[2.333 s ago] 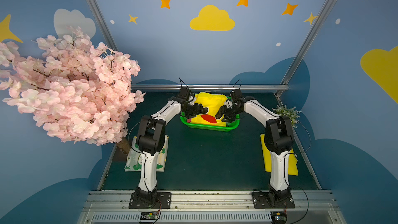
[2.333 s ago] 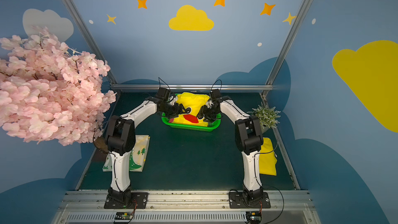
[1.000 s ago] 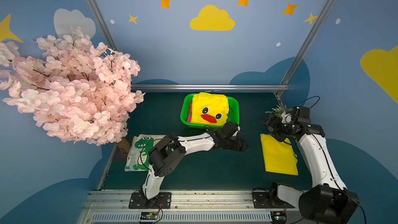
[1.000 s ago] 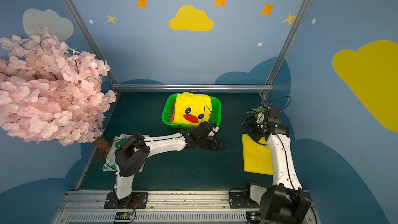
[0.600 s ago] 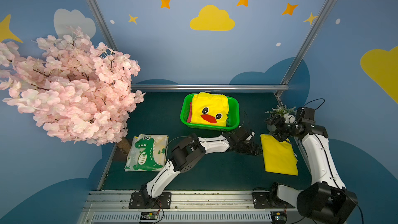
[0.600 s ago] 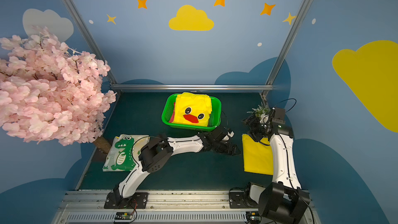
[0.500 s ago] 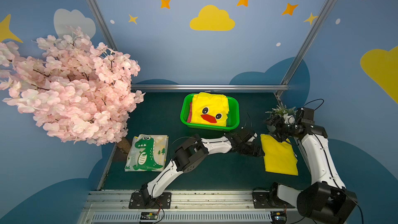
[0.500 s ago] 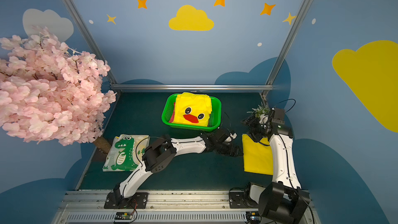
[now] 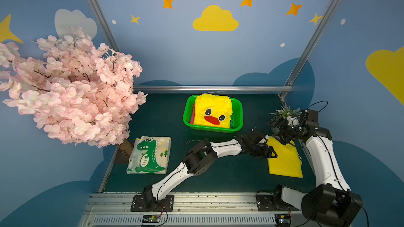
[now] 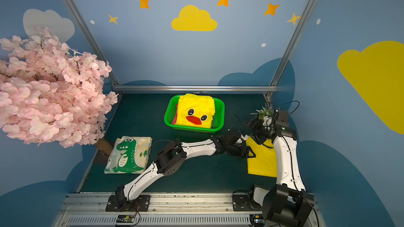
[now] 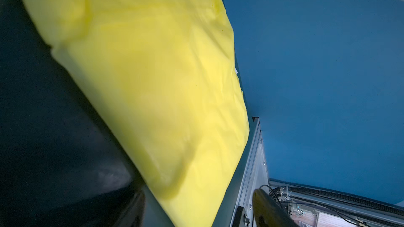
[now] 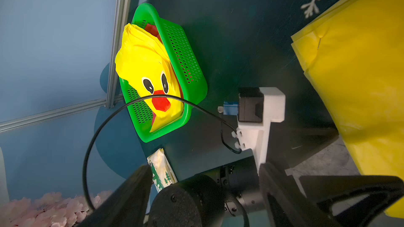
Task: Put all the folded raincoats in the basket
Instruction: Move the raincoat to the center of the board.
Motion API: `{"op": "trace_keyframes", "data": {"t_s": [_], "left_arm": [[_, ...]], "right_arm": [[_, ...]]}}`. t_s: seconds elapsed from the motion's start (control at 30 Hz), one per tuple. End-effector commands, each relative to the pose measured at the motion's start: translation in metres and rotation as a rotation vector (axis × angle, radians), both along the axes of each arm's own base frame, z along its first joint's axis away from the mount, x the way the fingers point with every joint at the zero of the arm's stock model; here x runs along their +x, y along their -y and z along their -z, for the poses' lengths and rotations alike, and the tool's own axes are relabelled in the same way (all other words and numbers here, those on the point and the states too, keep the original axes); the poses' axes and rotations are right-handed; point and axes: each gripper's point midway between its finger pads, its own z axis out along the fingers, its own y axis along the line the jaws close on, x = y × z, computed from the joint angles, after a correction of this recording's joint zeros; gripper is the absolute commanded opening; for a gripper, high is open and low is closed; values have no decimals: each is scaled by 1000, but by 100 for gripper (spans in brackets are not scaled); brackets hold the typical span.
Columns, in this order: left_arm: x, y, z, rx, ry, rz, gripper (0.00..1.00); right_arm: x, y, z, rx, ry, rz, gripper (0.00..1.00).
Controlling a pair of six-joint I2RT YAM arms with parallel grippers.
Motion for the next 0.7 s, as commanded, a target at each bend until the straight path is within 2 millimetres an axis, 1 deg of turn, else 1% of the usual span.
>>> {"op": "trace_keyframes", "data": {"t_s": [0.0,0.03,0.1,0.2,0.33,0.37,0.43,0.5,0.6,0.67], "left_arm": [[-12,1,33,51,-53,15,76],[-13,2,34,50,-56,14,71],[-13,2,34,46,-58,13,58],[-13,1,32,39,-50,8,35],[-13,-2,22,12,-37,5,7],[-14,-4,20,11,-36,4,2],[-14,-10,16,4,-34,1,2],[-14,-21,11,4,-35,-10,2],[-13,-49,6,8,-35,-37,2],[-13,-73,6,20,-42,-61,2]], "right_arm": [[-5,-3,-7,4,17,-19,81],[-5,-3,-7,3,16,-21,81],[-6,-4,-7,7,16,-24,81],[-7,-5,-7,11,17,-27,81],[-10,-7,-7,13,18,-36,81],[-10,-8,-6,15,17,-38,81],[-11,-9,-6,18,18,-43,81],[-12,-13,-5,22,15,-54,81],[-15,-19,-2,24,12,-77,81],[-17,-26,0,26,10,-100,81]]}}
